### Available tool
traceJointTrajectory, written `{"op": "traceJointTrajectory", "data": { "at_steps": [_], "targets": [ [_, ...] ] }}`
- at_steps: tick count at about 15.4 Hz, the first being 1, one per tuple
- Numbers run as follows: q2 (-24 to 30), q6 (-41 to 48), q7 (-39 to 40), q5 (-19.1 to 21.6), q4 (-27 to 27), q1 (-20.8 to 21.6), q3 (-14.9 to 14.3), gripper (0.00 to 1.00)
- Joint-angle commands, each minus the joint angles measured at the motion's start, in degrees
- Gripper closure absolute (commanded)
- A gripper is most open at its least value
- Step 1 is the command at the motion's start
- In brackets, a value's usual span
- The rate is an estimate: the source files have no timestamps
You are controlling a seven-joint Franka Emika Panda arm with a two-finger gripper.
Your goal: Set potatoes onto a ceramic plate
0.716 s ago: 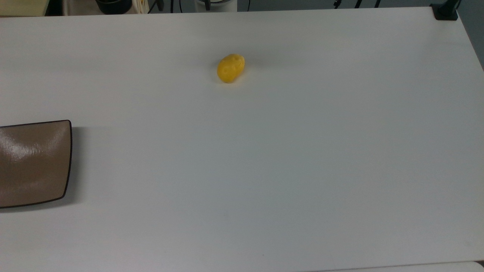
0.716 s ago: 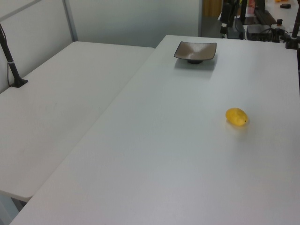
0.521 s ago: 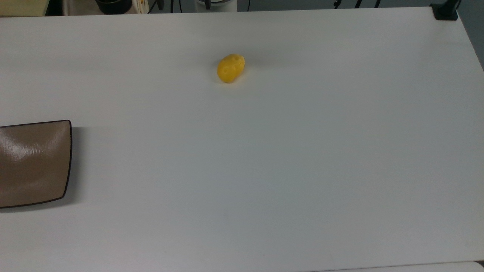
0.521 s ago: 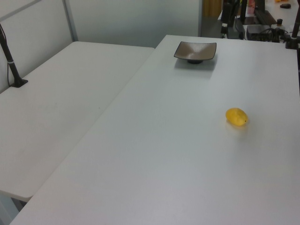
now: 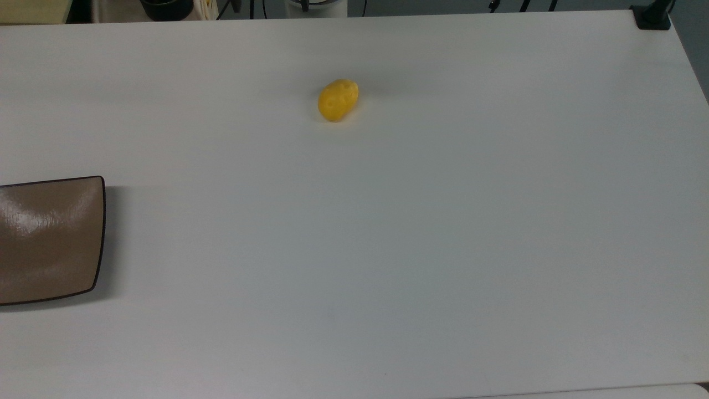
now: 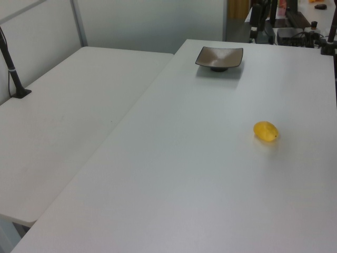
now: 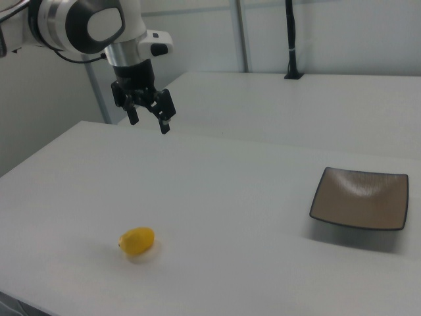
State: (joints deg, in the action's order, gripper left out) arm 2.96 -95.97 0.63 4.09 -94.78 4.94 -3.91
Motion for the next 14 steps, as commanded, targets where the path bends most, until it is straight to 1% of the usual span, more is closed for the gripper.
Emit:
{"op": "traceJointTrajectory", "data": {
  "at_steps": [1, 14],
  "targets": [
    [0.64, 1.49, 0.68, 0.30, -0.06, 0.77, -0.84, 0.00],
    [0.38, 2.19, 0.77, -0.05, -0.06, 0.95, -0.31, 0.00]
  ]
}}
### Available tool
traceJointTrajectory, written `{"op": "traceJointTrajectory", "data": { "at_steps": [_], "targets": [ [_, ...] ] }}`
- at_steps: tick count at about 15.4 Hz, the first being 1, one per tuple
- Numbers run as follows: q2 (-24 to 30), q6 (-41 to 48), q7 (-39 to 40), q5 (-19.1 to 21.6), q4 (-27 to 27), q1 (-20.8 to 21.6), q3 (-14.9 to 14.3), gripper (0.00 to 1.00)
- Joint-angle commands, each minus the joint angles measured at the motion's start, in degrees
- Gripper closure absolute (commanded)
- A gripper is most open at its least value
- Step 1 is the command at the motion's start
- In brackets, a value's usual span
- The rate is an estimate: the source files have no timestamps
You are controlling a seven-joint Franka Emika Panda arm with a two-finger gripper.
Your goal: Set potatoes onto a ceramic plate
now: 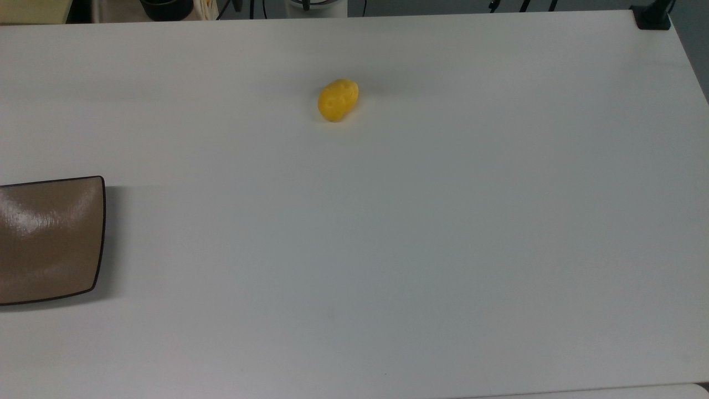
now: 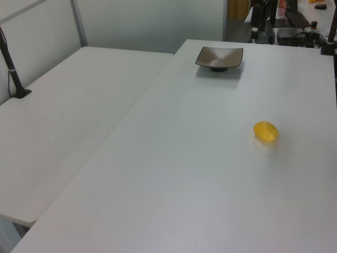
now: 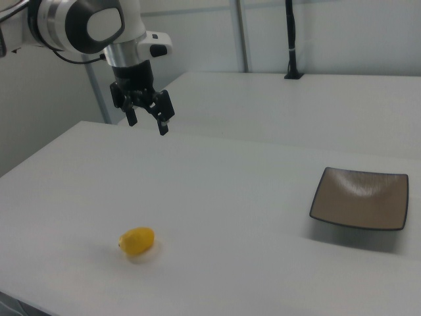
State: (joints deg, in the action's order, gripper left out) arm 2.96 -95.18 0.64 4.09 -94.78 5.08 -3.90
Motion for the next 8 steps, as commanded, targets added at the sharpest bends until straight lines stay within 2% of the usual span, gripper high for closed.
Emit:
{"op": "traceJointTrajectory", "data": {
  "at_steps": [1, 8],
  "targets": [
    [0.30, 1.49, 0.85, -0.05, -0.06, 0.72, -0.23, 0.00],
    [0.21, 7.63, 1.21, -0.23, -0.76, 2.73, 0.12, 0.00]
  ]
}}
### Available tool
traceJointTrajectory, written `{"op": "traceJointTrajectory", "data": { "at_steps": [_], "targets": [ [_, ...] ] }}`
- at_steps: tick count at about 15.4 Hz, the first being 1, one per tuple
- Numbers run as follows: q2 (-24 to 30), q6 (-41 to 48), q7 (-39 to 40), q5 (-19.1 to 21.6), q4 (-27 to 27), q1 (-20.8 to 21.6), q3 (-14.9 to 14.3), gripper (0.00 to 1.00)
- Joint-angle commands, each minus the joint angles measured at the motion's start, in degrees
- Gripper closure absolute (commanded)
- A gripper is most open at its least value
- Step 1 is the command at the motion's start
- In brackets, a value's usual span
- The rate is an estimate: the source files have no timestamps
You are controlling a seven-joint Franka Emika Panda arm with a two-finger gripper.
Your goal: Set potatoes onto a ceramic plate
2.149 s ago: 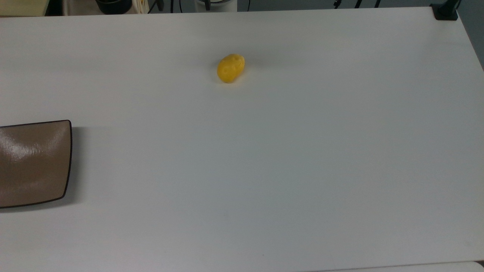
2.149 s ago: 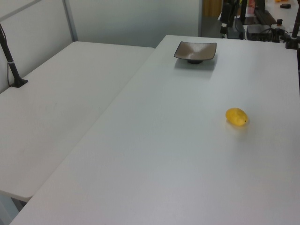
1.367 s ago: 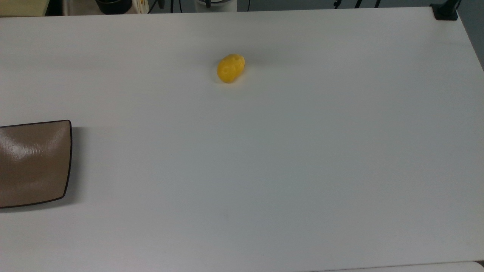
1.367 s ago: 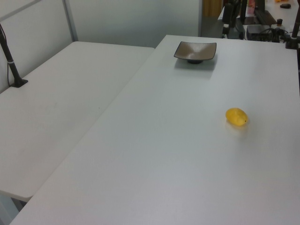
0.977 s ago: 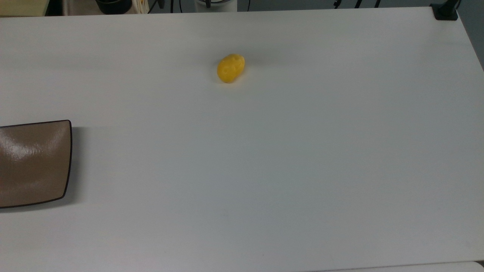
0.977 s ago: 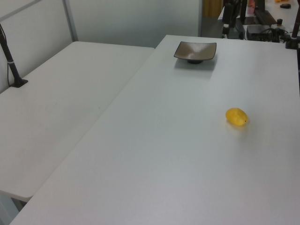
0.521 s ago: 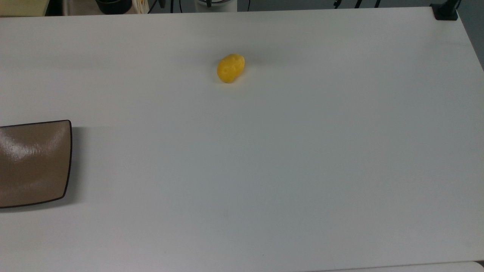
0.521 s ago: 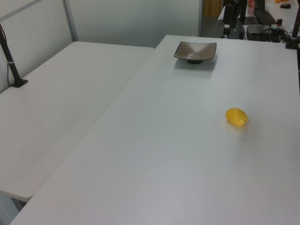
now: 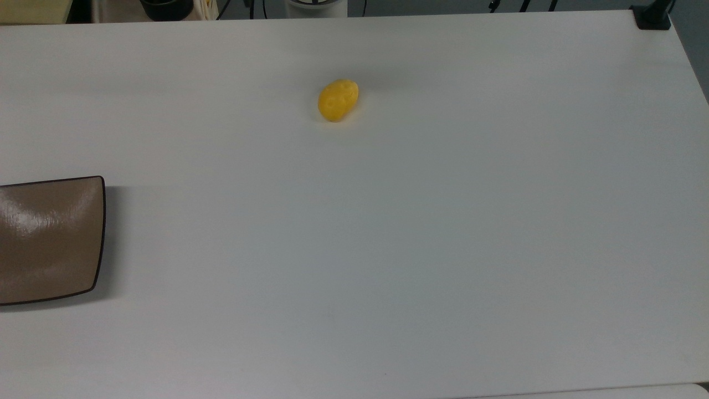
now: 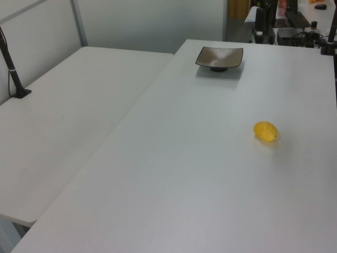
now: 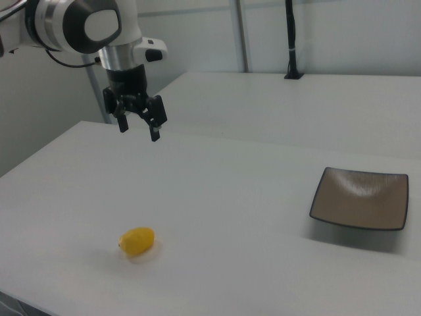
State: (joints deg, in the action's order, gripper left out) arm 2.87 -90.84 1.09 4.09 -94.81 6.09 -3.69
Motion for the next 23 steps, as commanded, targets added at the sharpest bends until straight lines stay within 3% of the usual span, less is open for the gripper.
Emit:
{"op": "traceJointTrajectory", "data": {
  "at_steps": [1, 6, 10, 13, 23],
  "targets": [
    [0.81, 3.31, 0.75, -0.14, -2.20, 2.08, -0.09, 0.00],
    [2.57, 2.34, -0.21, -0.40, -8.44, 1.73, 3.33, 0.00],
    [10.55, -5.19, -0.82, -0.31, -20.64, 1.38, 3.51, 0.00],
    [13.73, -11.96, -6.87, -0.31, -28.22, 0.77, 5.79, 0.00],
    [11.64, -28.50, -15.50, -0.84, -38.69, 0.59, 6.68, 0.00]
  ]
}}
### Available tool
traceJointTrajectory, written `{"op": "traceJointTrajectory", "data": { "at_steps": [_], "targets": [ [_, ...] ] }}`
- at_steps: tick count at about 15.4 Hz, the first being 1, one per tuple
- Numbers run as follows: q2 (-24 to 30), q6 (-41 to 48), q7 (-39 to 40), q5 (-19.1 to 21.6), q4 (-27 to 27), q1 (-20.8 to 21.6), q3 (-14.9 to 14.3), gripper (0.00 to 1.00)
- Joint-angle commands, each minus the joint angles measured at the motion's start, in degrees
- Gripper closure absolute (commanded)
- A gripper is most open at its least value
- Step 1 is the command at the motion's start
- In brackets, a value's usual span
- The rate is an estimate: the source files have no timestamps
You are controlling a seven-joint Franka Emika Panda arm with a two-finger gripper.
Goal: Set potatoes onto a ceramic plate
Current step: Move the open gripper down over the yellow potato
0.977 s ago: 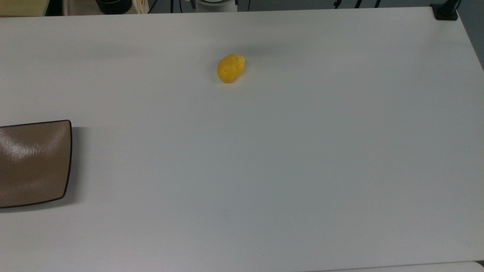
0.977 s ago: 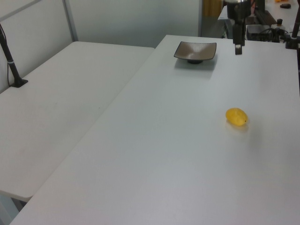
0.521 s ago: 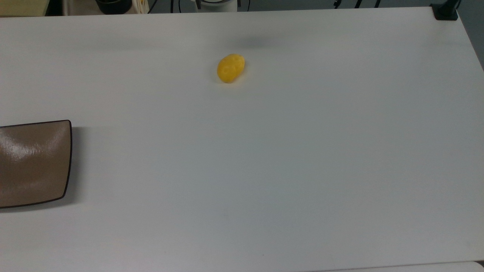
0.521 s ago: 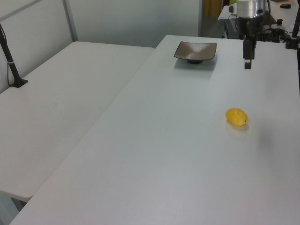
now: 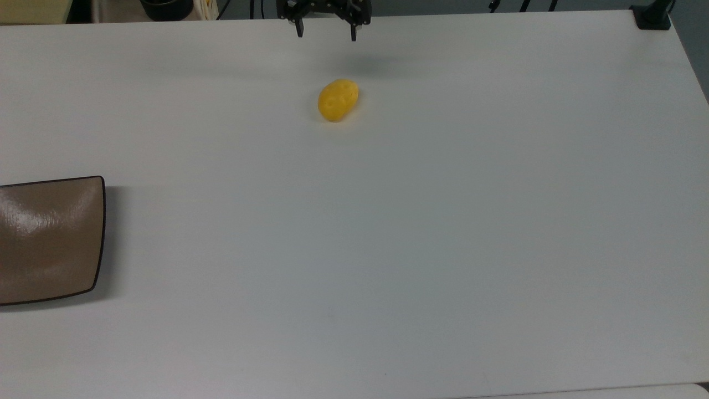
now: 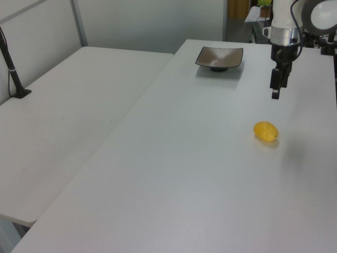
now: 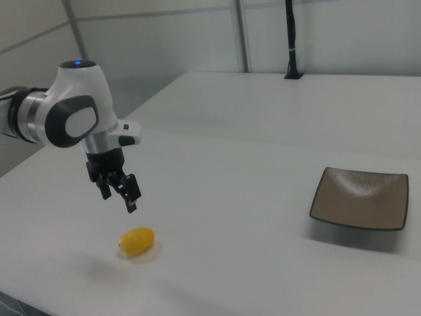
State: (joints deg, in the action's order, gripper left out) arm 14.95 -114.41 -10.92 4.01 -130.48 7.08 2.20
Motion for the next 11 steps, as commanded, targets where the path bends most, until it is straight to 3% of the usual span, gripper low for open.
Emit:
{"op": "traceJointTrajectory", "data": {
  "at_steps": [1, 6, 11],
  "targets": [
    [-1.75, -5.73, -4.72, -1.62, -3.11, -0.23, 0.79, 0.00],
    [-7.46, -11.61, -10.96, -4.71, -3.72, 0.57, 0.87, 0.00],
    [-11.16, -17.77, -12.72, -4.71, -4.78, 0.57, 1.57, 0.00]
  ]
}}
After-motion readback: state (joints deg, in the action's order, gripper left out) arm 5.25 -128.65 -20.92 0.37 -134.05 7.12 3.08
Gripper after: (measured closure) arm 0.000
